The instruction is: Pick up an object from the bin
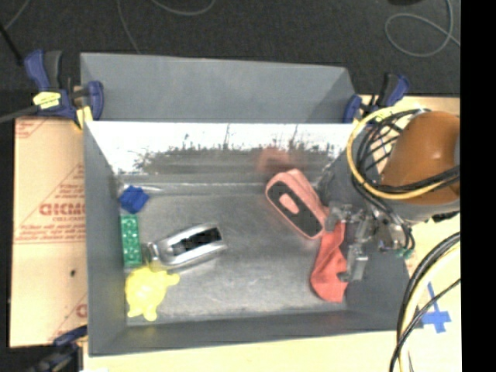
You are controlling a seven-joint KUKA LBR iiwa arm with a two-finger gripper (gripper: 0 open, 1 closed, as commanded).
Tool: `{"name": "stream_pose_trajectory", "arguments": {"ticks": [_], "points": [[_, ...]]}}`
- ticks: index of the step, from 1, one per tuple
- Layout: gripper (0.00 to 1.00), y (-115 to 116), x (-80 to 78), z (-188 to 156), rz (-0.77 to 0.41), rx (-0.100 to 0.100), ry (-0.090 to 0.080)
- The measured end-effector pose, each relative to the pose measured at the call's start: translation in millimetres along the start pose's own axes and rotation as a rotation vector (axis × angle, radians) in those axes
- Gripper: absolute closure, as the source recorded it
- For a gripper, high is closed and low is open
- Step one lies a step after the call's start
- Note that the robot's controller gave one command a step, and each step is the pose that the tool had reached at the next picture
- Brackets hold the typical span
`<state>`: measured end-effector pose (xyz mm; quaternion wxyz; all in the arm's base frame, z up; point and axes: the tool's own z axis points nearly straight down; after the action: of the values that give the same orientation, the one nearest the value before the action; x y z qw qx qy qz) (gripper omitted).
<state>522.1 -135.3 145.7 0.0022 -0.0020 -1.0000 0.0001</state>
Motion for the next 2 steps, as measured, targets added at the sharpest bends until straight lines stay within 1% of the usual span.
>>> {"name": "stream_pose_trajectory", "arguments": {"ticks": [1,2], "points": [[0.0,0.4,-1.9,-4.5,-0.004,0.002,-0.008],[1.0,-4.8,13.6,75.5,0.165,0.0,-0.002]]}}
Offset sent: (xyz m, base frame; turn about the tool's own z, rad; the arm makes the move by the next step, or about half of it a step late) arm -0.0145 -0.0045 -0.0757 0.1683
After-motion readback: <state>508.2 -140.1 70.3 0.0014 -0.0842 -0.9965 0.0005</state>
